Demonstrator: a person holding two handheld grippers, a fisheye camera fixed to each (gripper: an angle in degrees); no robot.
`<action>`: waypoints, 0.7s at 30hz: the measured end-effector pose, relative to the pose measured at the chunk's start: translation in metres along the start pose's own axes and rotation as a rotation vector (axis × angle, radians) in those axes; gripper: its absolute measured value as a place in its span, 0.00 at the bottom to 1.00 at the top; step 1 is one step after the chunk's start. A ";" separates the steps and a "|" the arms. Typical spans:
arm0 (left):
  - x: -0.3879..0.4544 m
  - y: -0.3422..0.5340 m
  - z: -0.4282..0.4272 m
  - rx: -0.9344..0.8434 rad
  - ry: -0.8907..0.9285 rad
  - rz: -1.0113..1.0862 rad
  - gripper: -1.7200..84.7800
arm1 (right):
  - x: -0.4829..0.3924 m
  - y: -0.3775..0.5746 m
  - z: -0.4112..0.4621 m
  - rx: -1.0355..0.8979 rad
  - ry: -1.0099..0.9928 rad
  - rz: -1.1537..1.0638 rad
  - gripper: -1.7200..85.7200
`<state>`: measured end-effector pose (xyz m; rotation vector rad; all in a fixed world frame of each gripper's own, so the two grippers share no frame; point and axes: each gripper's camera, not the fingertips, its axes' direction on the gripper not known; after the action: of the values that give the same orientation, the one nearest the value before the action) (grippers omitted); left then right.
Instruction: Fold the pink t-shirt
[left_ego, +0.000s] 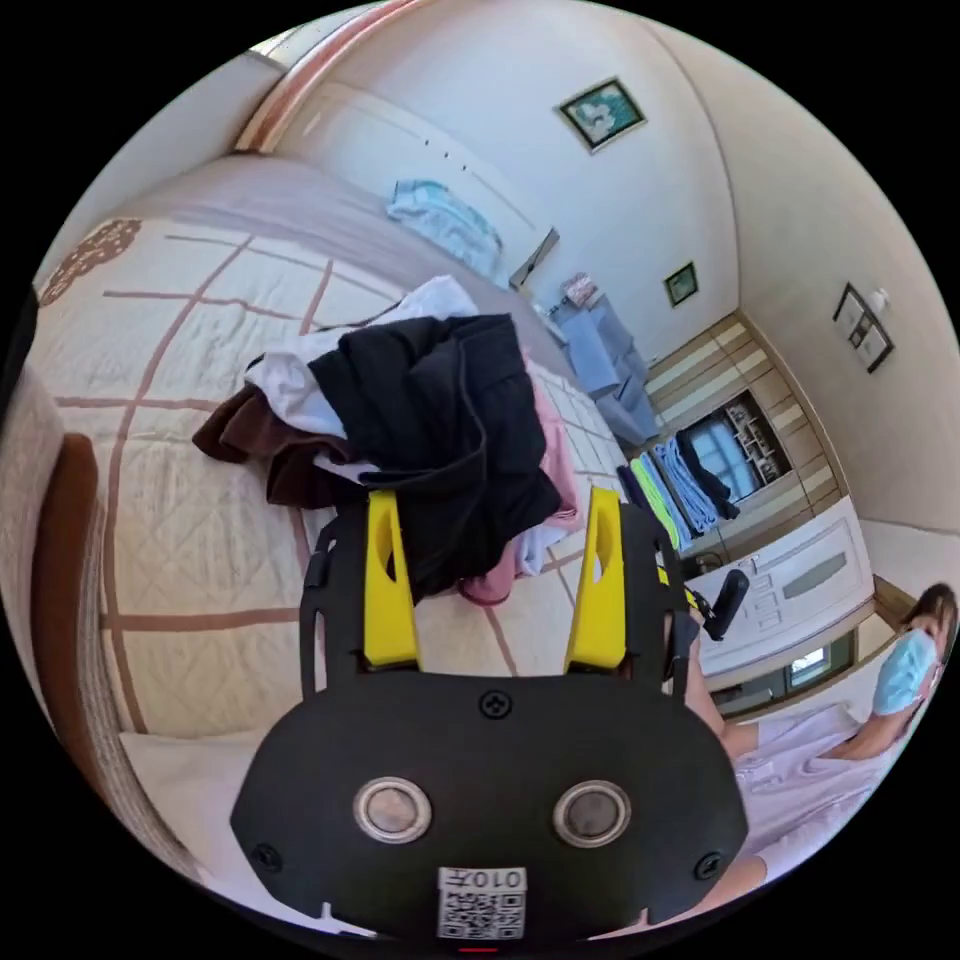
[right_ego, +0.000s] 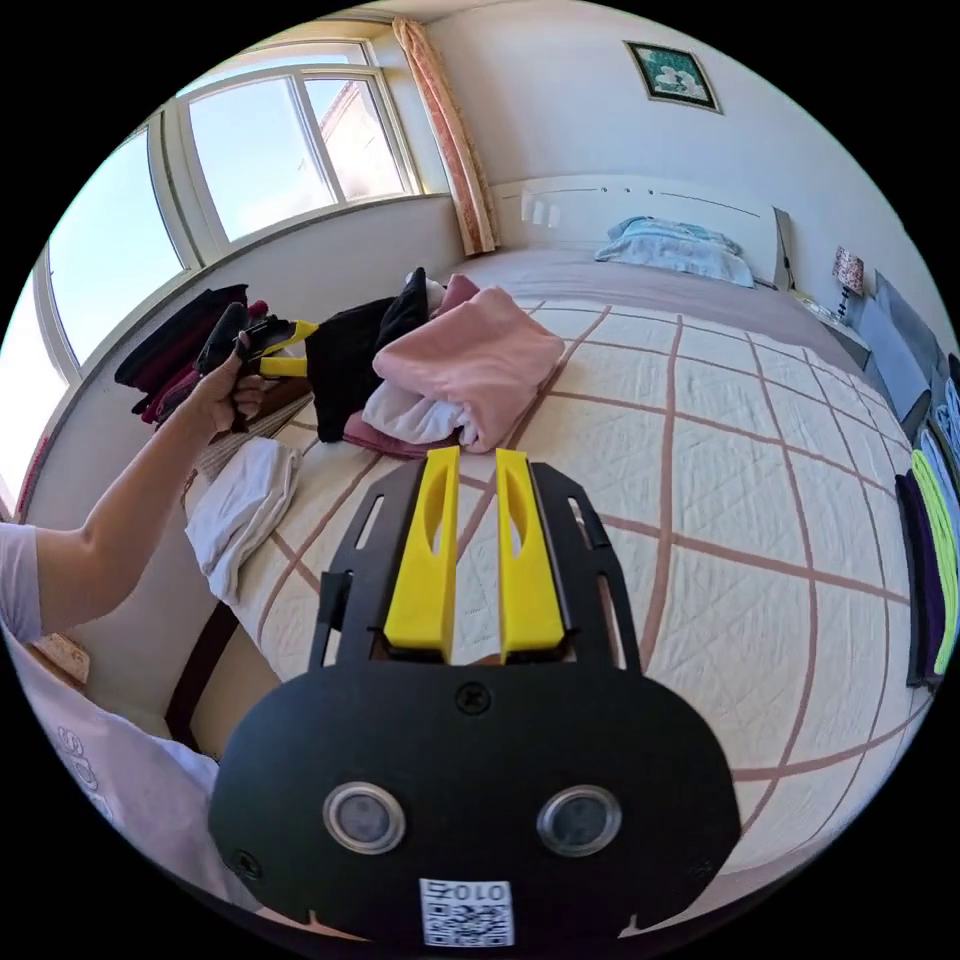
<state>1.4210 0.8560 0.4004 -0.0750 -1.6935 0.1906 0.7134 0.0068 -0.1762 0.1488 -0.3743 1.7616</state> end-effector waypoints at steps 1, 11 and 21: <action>0.004 0.012 -0.009 0.055 0.016 0.013 0.30 | -0.002 0.020 -0.018 0.050 -0.011 0.005 0.10; 0.083 0.116 0.061 0.313 0.114 0.016 0.21 | -0.009 0.136 -0.113 0.297 0.156 0.098 0.09; 0.051 0.078 0.120 0.438 0.071 -0.252 0.09 | 0.018 0.213 -0.156 0.388 0.244 0.152 0.07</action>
<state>1.2904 0.9312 0.4225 0.4501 -1.5404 0.3597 0.5194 0.0360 -0.3536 0.1824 0.1398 1.9625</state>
